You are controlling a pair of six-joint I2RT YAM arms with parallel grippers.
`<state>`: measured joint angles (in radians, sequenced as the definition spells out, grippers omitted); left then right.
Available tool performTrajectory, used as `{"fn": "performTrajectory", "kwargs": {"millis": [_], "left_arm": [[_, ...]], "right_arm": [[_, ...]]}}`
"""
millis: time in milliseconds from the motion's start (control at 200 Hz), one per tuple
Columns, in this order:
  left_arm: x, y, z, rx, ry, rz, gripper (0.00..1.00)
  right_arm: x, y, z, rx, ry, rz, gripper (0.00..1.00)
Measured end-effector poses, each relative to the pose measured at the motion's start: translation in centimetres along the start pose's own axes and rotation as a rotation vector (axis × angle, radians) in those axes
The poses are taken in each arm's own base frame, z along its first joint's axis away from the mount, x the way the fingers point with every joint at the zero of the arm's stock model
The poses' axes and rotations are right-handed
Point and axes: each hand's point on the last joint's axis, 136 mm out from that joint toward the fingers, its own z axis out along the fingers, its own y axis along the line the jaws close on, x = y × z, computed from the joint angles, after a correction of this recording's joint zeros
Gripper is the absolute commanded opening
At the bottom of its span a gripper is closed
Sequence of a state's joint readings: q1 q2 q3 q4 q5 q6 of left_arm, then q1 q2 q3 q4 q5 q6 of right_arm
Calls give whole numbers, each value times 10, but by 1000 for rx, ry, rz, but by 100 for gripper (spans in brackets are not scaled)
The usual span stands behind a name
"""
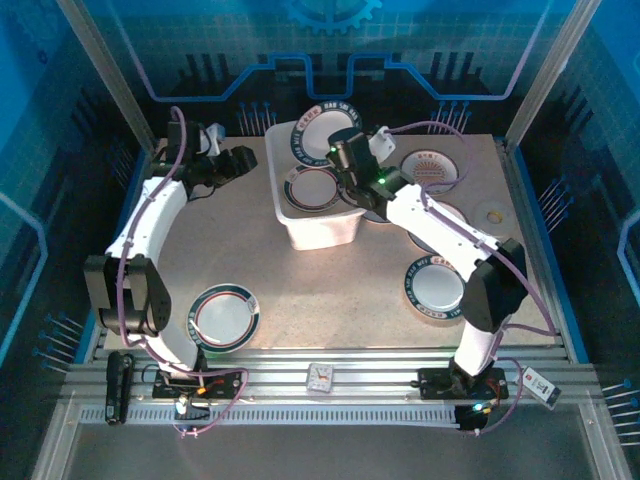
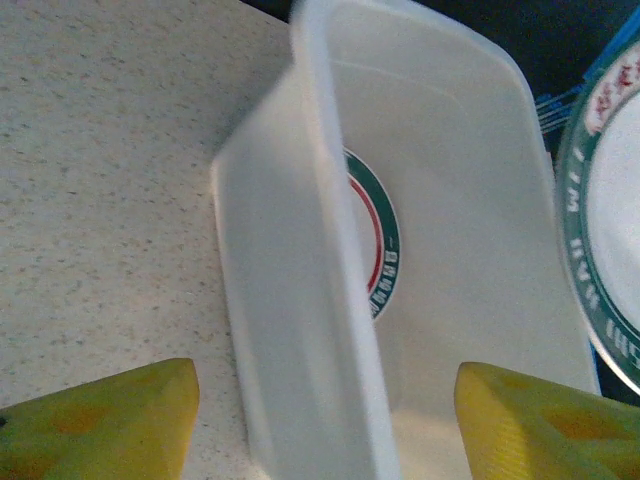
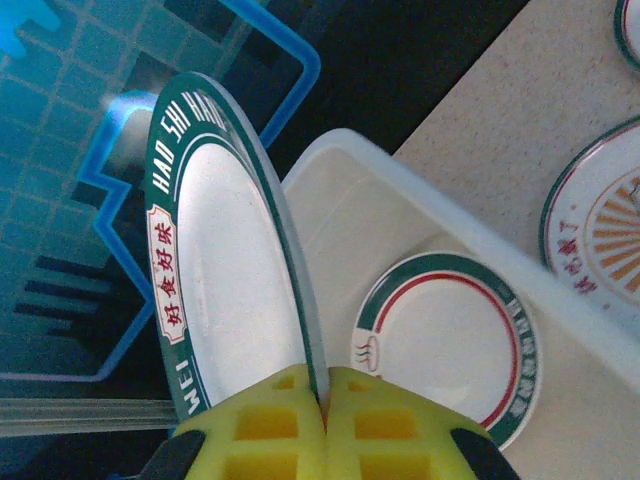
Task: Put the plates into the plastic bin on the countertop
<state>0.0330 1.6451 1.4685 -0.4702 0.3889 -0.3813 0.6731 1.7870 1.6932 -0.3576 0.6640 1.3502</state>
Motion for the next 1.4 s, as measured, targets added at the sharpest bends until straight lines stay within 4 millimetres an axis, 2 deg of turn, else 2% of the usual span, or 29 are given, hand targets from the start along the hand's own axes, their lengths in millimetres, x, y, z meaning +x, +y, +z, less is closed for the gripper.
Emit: {"fn": "performTrajectory", "kwargs": {"millis": [180,400,695,805,1181,1401], "left_arm": [[-1,8,-3,-16,4,-11,69],[-1,11,-5,-15,4,-11,69],[3,12,-18,-17,-10,-14,70],[4,11,-21,-16,-13,-13,70],[6,11,-21,-16,-8,-15,70],[7,11,-21,-16,-8,-15,70]], "right_arm": [[12,0,1,37,-31,125,0],[40,-7,11,115,-19,240,0],[81,-53,27,289,28,379,0],[93,-60,33,328,44,397,0],[109,-73,38,406,84,396,0],[113,-70,42,416,91,396,0]]}}
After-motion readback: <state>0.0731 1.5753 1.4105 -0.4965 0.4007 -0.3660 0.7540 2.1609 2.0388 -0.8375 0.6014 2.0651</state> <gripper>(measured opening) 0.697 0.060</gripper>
